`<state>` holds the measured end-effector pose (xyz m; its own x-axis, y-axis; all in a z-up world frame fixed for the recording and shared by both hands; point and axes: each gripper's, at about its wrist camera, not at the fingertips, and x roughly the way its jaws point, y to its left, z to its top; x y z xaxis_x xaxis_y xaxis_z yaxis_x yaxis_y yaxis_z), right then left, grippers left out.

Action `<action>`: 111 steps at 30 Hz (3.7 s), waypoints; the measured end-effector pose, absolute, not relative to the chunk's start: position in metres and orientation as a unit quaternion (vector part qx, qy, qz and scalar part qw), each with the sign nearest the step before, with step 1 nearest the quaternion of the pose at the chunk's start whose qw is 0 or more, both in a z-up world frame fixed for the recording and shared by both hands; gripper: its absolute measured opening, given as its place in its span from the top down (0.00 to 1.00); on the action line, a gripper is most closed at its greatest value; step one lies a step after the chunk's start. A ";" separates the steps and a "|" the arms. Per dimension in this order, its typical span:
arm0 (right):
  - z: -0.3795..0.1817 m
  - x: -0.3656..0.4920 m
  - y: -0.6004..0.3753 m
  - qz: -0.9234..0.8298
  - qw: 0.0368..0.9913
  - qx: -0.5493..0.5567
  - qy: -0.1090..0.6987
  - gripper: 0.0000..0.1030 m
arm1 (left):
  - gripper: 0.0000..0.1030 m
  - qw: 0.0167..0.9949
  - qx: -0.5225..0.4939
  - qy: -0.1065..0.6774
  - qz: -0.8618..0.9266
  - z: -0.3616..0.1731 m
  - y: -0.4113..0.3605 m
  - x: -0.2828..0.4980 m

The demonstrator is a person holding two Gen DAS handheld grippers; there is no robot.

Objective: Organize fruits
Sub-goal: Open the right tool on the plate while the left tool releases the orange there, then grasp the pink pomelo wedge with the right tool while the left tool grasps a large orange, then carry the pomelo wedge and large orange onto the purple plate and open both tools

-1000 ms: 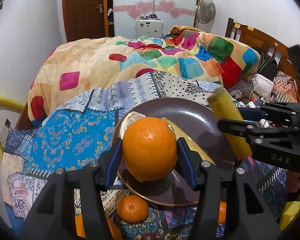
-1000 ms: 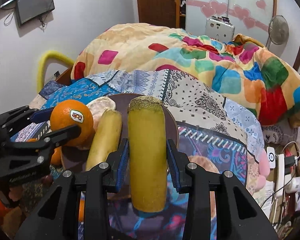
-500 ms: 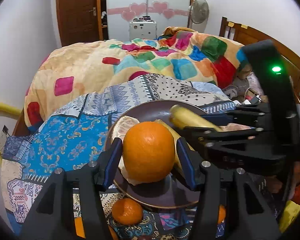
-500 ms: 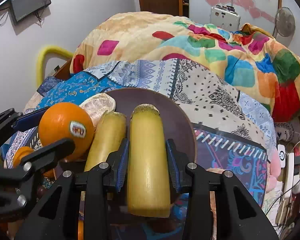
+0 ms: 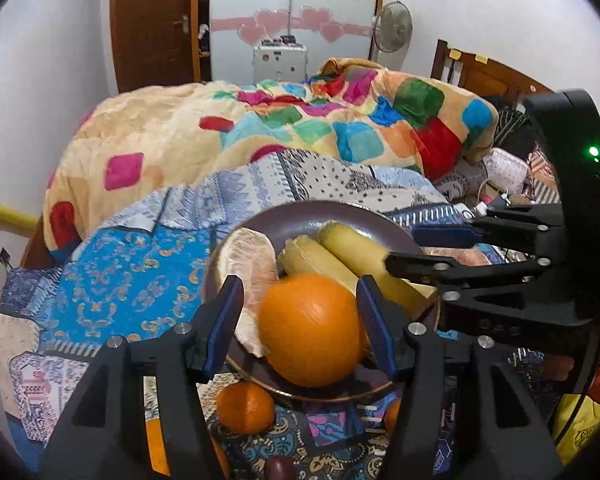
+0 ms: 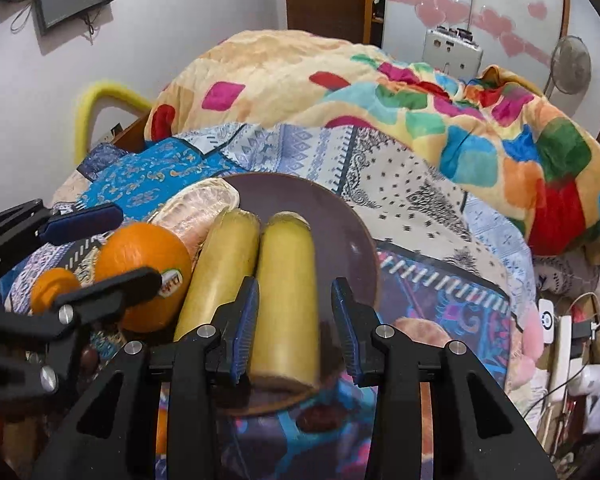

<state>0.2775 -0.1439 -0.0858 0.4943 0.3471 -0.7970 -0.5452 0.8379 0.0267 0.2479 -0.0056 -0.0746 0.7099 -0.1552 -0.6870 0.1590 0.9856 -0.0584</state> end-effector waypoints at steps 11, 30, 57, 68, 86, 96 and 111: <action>-0.049 0.240 -0.178 0.244 0.884 -0.113 0.382 0.58 | 0.40 0.939 0.000 0.340 -0.048 -0.037 0.019 0.202; -0.067 0.223 -0.237 0.187 0.895 -0.123 0.385 0.43 | 0.32 0.910 -0.019 0.415 0.017 -0.090 0.086 0.166; -0.127 0.276 -0.229 0.182 0.870 -0.123 0.441 0.57 | 0.32 0.898 -0.033 0.438 -0.018 -0.132 0.078 0.185; -0.124 0.272 -0.232 0.172 0.877 -0.107 0.435 0.61 | 0.36 0.904 -0.029 0.426 -0.010 -0.126 0.075 0.183; -0.068 0.257 -0.224 0.201 0.907 -0.080 0.361 0.61 | 0.36 0.932 -0.007 0.361 -0.012 -0.071 0.054 0.212; -0.068 0.266 -0.195 0.218 0.907 -0.088 0.350 0.61 | 0.36 0.936 -0.013 0.349 -0.032 -0.061 0.034 0.248; -0.087 0.299 -0.168 0.230 0.893 -0.079 0.378 0.61 | 0.36 0.925 -0.005 0.378 -0.037 -0.078 0.019 0.295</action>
<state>0.2986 -0.1679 -0.0866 0.6085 0.3522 -0.7111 -0.4712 0.8814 0.0333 0.2954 0.0185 -0.0784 0.7122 -0.0719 -0.6983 0.0639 0.9973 -0.0374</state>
